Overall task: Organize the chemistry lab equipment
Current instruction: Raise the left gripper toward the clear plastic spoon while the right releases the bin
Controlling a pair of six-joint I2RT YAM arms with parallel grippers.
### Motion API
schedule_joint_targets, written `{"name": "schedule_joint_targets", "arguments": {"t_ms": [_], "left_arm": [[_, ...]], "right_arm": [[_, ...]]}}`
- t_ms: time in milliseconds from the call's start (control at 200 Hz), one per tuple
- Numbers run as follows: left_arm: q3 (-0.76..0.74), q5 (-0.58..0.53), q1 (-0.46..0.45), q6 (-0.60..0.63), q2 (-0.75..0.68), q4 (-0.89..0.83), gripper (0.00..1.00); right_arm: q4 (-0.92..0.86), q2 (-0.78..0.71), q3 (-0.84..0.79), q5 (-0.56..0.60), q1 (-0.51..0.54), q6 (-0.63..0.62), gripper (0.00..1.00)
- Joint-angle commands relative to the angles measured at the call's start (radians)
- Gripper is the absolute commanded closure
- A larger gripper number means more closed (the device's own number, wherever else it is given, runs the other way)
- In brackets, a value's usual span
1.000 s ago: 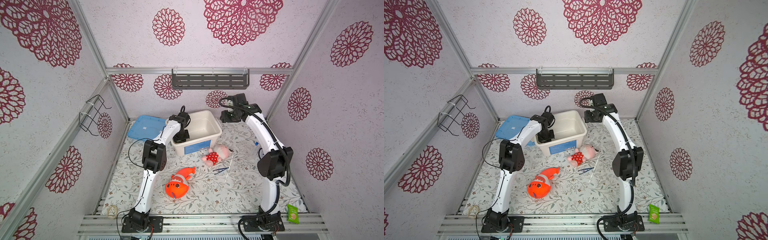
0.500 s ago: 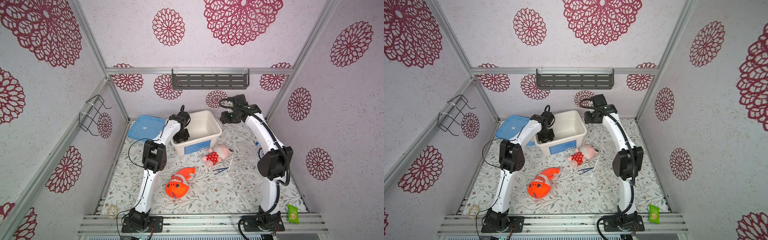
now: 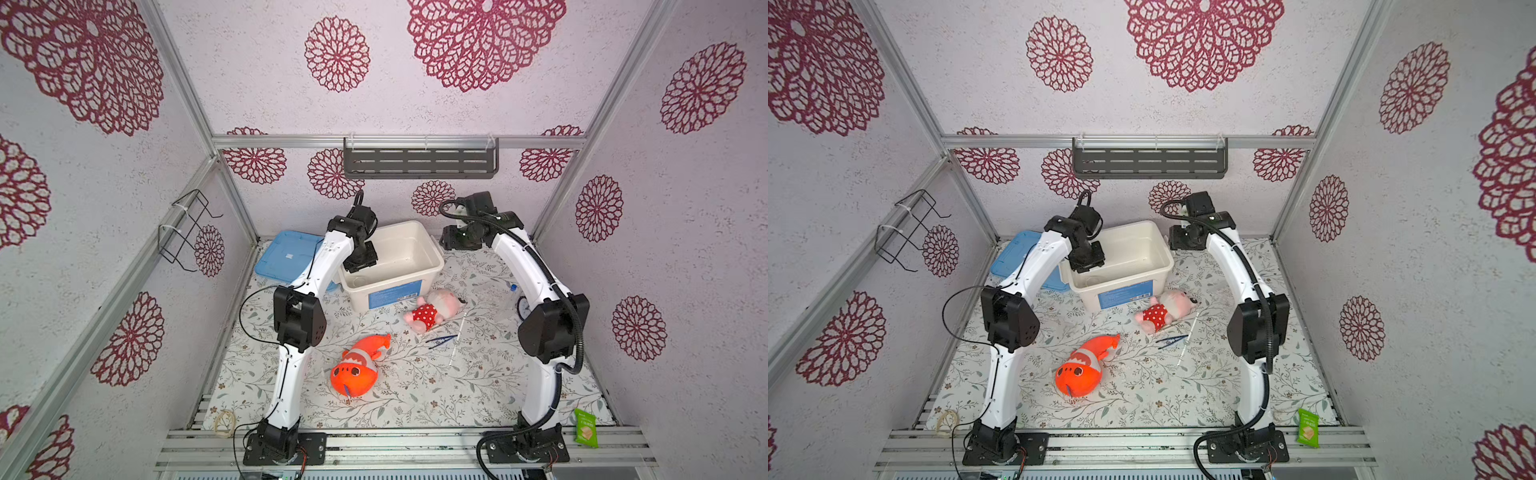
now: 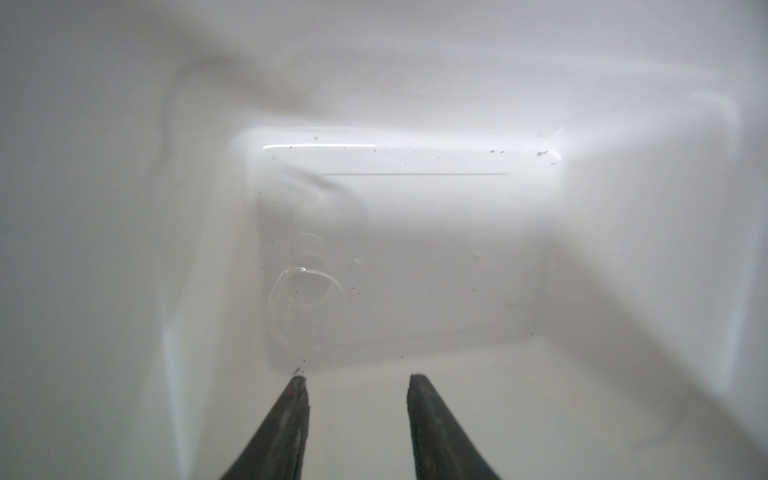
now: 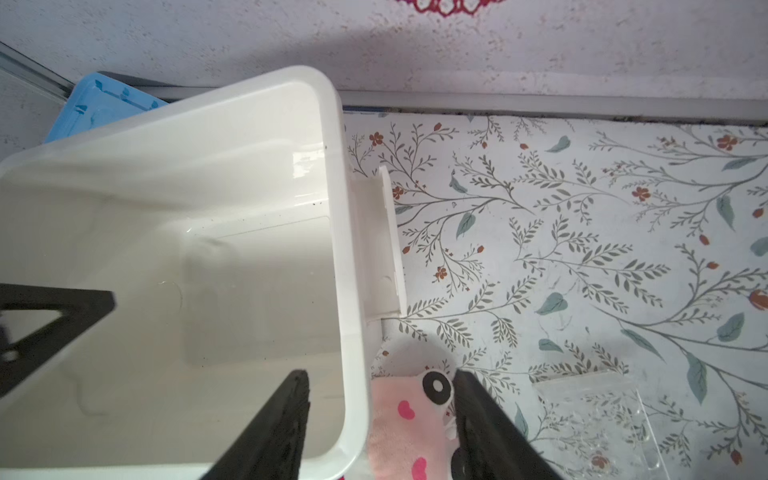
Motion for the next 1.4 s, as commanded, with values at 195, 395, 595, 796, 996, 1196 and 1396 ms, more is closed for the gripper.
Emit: {"name": "schedule_joint_targets", "arguments": {"t_ms": [195,395,595,796,996,1196,1396], "left_arm": [[-0.001,0.046,0.004,0.016,-0.198,-0.011,0.56],[-0.227,-0.039,0.047,0.037,-0.412,0.012,0.57],[-0.568,-0.026,0.134,0.049,-0.657,0.044,0.67],[-0.876,0.010,0.195,0.091,-0.873,0.060,0.69],[-1.024,0.105,0.184,0.115,-0.876,0.127,0.69],[-1.061,-0.029,0.093,0.113,-0.761,0.176,0.66],[-1.094,-0.046,0.056,0.120,-0.672,0.282,0.64]], "right_arm": [[0.035,-0.167,-0.080,0.017,0.049,-0.035,0.41],[0.037,-0.205,-0.103,-0.013,0.143,-0.191,0.43],[0.099,-0.297,-0.219,-0.072,0.297,-0.416,0.42],[0.279,-0.423,-0.465,-0.141,0.412,-0.670,0.40],[0.414,-0.469,-0.532,-0.075,0.430,-0.690,0.39],[0.556,-0.529,-0.583,0.108,0.430,-0.691,0.38],[0.646,-0.601,-0.661,0.172,0.428,-0.703,0.37]]}}
